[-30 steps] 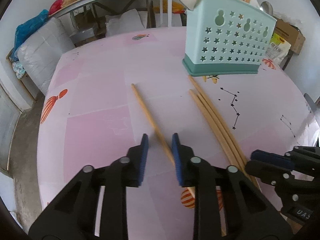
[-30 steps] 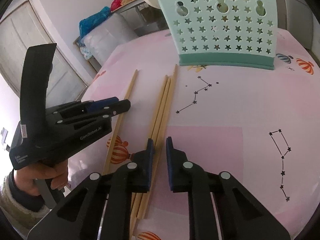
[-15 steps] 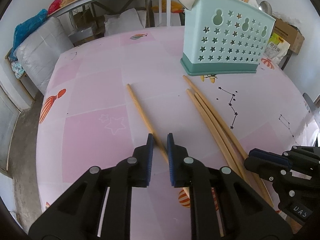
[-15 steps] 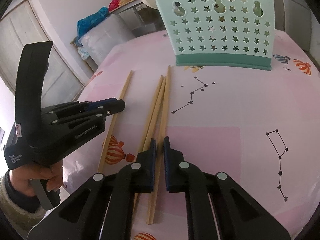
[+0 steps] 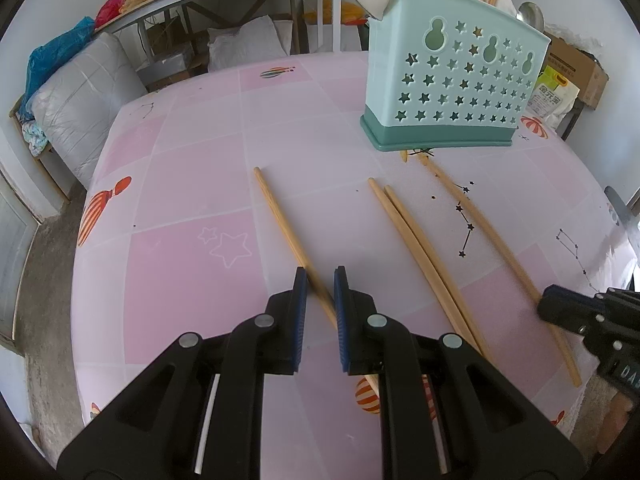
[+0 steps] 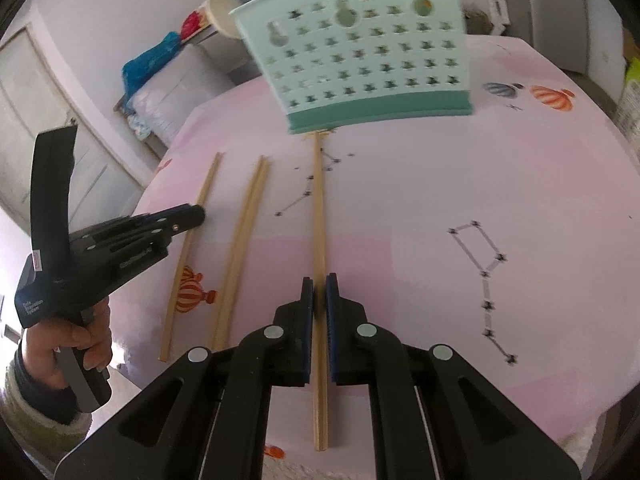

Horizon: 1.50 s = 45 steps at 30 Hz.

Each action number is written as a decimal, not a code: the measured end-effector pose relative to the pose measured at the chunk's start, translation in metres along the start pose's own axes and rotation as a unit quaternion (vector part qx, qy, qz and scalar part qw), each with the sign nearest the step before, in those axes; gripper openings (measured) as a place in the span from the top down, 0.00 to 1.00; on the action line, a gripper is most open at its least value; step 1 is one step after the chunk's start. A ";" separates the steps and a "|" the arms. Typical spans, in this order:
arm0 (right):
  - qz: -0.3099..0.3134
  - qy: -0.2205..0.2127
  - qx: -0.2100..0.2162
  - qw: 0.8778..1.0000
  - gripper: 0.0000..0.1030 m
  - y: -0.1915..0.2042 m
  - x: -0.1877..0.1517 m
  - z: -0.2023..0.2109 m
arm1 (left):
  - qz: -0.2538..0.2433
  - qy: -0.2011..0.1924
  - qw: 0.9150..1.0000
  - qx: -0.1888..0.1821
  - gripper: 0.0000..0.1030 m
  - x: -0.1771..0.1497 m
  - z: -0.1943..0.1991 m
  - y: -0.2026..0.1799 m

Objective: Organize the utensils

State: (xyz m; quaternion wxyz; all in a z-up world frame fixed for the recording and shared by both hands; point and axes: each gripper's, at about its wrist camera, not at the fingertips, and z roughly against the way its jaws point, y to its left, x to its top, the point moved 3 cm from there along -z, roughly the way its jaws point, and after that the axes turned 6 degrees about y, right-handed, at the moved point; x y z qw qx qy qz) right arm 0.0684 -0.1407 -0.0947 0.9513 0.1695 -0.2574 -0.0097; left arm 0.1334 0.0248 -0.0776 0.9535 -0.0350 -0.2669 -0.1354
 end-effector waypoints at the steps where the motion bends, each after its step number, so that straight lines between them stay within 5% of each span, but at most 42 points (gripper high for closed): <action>1: -0.005 -0.001 -0.002 1.000 0.94 -0.004 -0.001 0.002 | 0.000 0.000 1.000 -0.001 0.88 0.000 0.000 0.000; 14: -0.054 -0.004 -0.013 0.998 0.94 -0.035 -0.013 0.022 | -0.013 0.004 1.000 -0.011 0.88 -0.002 0.001 -0.011; 45: -0.063 0.002 -0.007 0.998 0.94 -0.038 -0.012 0.022 | -0.026 0.010 0.999 -0.016 0.88 -0.001 0.002 -0.014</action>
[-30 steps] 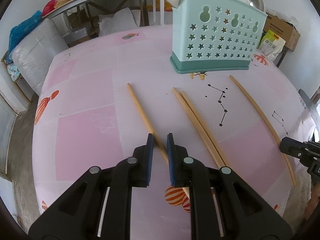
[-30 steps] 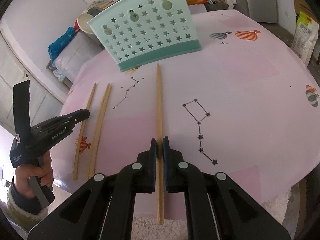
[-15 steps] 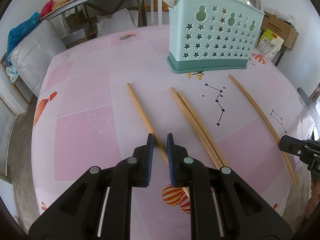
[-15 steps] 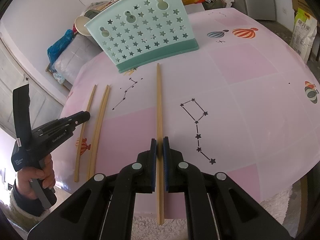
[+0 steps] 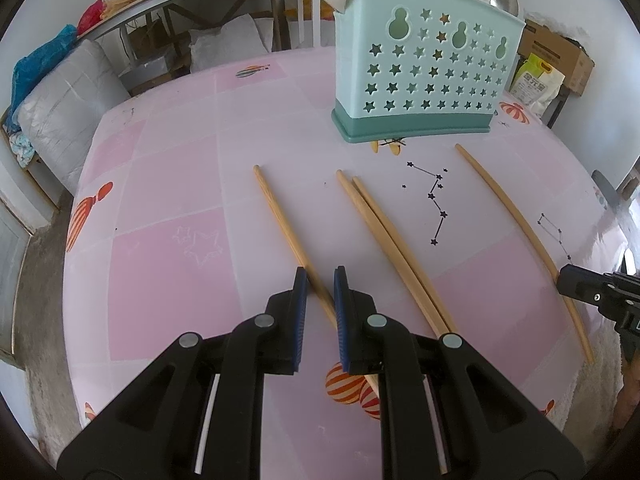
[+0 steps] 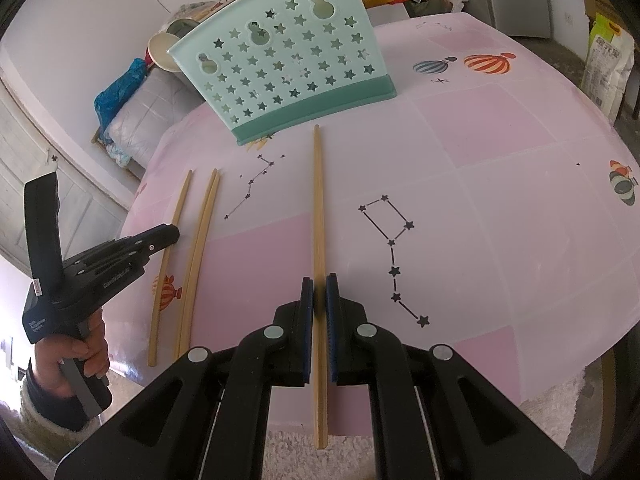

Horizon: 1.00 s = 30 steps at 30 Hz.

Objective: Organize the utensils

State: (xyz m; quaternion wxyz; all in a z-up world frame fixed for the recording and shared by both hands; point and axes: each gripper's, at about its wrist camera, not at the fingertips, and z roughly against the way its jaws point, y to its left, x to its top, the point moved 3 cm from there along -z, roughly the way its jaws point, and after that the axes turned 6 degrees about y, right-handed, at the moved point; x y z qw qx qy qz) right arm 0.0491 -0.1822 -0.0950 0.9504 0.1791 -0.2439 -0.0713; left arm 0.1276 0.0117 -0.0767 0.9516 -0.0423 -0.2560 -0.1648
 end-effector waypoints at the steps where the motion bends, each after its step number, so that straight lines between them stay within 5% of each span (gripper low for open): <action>1: 0.005 0.001 -0.001 1.000 0.92 0.001 0.001 0.000 | -0.001 0.000 1.000 0.002 0.88 0.000 0.000 -0.001; 3: 0.017 0.004 -0.007 1.000 0.92 0.003 0.007 -0.001 | -0.003 0.001 1.000 0.004 0.88 0.001 -0.001 -0.002; 7: 0.035 -0.004 -0.018 0.999 0.73 0.009 0.021 -0.002 | -0.007 0.004 1.000 0.007 0.88 0.003 -0.003 -0.003; 18: 0.084 -0.009 -0.060 0.995 0.73 0.024 0.063 -0.028 | -0.015 0.007 1.000 0.015 0.88 0.006 -0.005 -0.006; 30: 0.086 -0.007 -0.083 0.993 0.93 0.021 0.067 -0.039 | -0.023 0.008 0.999 0.024 0.88 0.006 -0.005 -0.008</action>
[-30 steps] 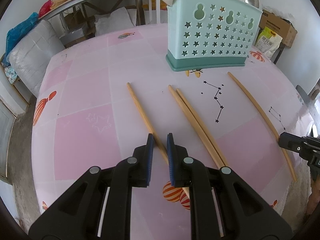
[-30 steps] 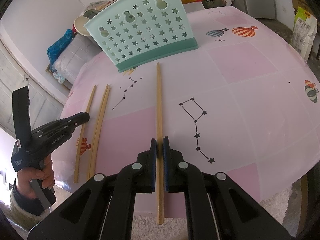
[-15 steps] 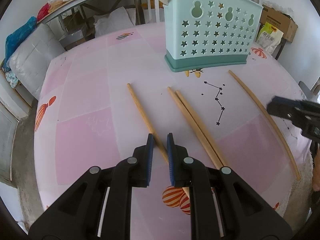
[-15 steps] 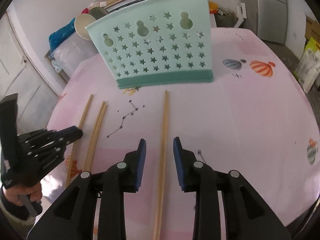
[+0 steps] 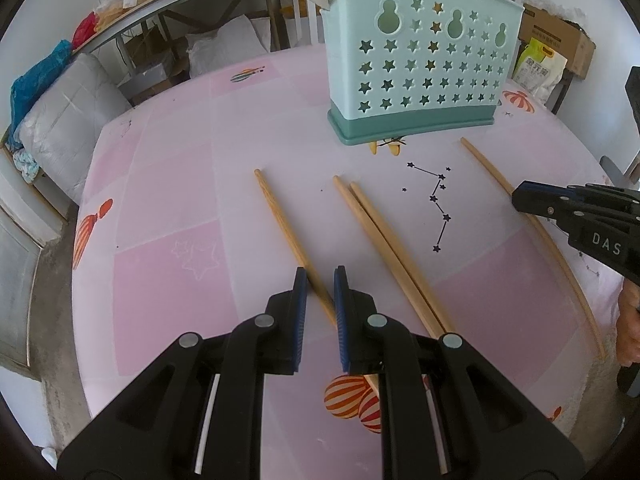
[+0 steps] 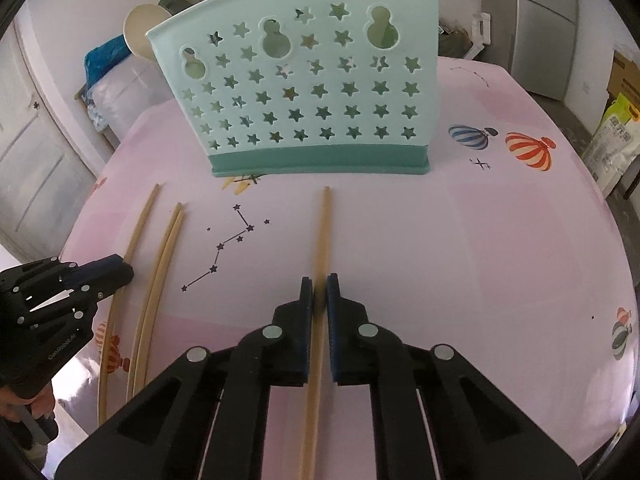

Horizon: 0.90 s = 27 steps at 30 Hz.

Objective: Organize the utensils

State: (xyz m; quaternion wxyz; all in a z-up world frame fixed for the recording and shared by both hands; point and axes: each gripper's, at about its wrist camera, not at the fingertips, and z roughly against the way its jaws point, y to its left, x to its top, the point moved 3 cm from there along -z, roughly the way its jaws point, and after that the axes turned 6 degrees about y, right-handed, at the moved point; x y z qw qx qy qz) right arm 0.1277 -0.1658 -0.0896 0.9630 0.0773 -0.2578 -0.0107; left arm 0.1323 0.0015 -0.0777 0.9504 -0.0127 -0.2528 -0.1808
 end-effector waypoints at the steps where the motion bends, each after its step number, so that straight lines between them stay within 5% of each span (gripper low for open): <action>1: -0.002 0.000 0.001 1.000 0.93 -0.001 -0.001 0.000 | 0.000 0.000 1.000 0.000 0.88 0.000 0.000 0.000; 27: -0.039 -0.002 0.027 0.999 0.93 -0.015 -0.015 0.009 | -0.005 0.001 1.000 0.006 0.88 0.001 0.000 -0.003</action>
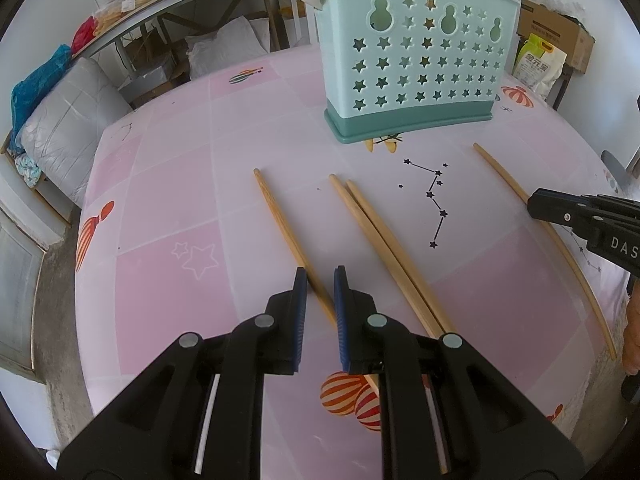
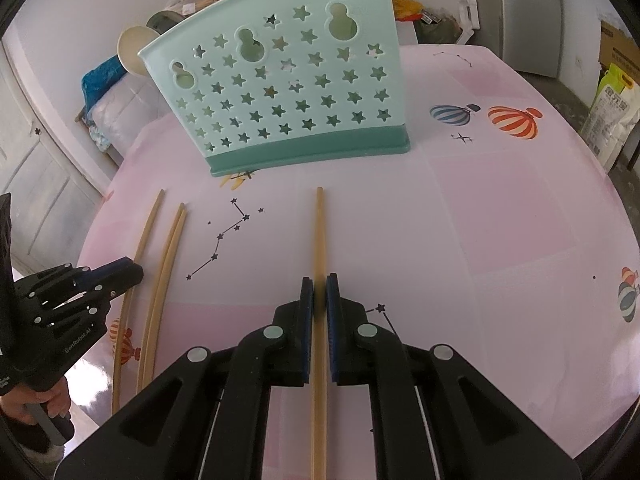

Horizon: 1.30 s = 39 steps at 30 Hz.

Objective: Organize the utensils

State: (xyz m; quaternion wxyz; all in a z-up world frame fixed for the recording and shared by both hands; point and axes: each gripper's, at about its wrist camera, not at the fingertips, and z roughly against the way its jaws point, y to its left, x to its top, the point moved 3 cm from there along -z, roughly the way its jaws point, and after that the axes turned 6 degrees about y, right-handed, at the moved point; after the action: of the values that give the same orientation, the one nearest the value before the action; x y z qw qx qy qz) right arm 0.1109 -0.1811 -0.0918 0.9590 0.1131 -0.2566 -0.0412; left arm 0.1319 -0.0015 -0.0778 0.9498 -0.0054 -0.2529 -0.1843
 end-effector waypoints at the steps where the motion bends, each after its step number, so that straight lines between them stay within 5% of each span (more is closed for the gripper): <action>1: 0.000 0.000 0.000 1.000 0.93 0.000 0.000 0.000 | 0.000 0.000 1.000 0.000 0.88 0.000 0.000 0.000; 23: -0.001 -0.001 0.001 1.000 0.93 0.000 0.000 -0.001 | -0.008 0.005 1.000 -0.011 0.94 -0.009 0.006 -0.001; 31: -0.002 -0.001 0.000 1.000 0.93 0.001 0.000 0.000 | 0.017 0.031 0.996 -0.078 0.94 -0.024 0.013 0.010; 39: -0.001 -0.001 0.004 1.000 0.93 -0.001 0.000 -0.001 | 0.053 0.039 0.989 -0.130 0.93 -0.004 0.007 0.023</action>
State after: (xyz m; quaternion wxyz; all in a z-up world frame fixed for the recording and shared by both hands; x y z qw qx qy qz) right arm 0.1117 -0.1817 -0.0925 0.9583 0.1173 -0.2571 -0.0415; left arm 0.1333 0.0225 -0.0720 0.9586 -0.1352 -0.1885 -0.1651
